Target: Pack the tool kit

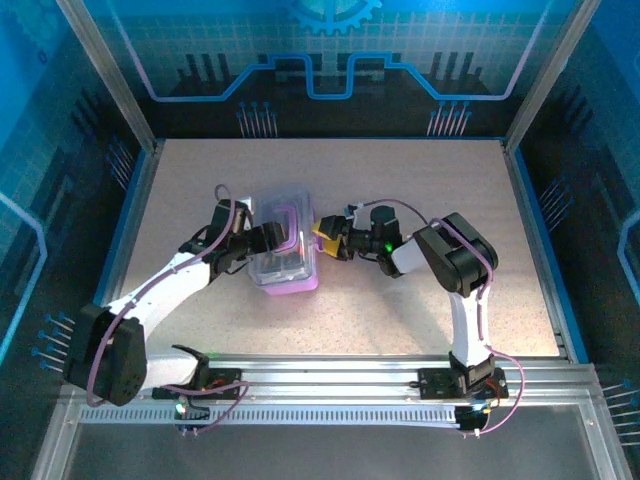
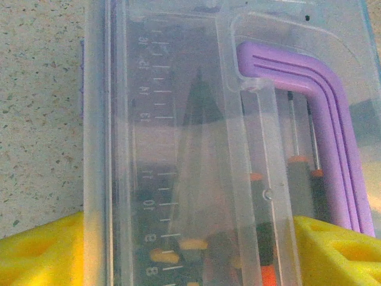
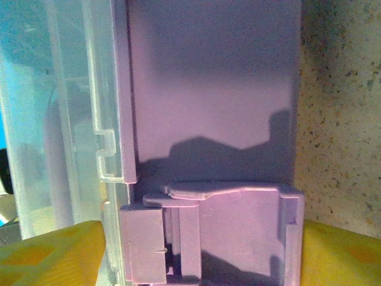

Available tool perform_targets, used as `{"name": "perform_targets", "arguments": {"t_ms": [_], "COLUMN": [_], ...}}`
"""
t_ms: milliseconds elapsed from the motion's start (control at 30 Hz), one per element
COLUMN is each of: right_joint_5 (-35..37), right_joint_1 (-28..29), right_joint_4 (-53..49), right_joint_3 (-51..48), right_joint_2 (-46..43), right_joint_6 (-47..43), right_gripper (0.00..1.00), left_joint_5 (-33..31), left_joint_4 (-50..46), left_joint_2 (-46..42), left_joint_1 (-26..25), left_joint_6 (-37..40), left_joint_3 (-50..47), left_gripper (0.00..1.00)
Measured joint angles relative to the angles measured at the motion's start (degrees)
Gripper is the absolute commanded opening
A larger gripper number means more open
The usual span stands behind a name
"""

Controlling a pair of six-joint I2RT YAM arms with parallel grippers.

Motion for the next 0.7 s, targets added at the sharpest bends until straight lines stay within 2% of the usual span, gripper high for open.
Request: {"name": "perform_targets", "arguments": {"t_ms": [533,700], "right_joint_5": [0.0,0.3], "right_joint_1": [-1.5,-1.6], "right_joint_4": [0.6,-2.8], "right_joint_3": [-3.8,-3.8], "right_joint_2": [-3.3,-5.2], "right_joint_6": [0.4,-1.0], "right_gripper": [0.73,0.72], "left_joint_5": [0.2,0.2], "left_joint_4": [0.0,-0.1], "left_joint_2": [0.1,0.1], "left_joint_1": [0.0,0.1], "left_joint_6": [0.0,0.0], "left_joint_3": [0.0,0.0], "left_gripper": [0.57,0.57]}}
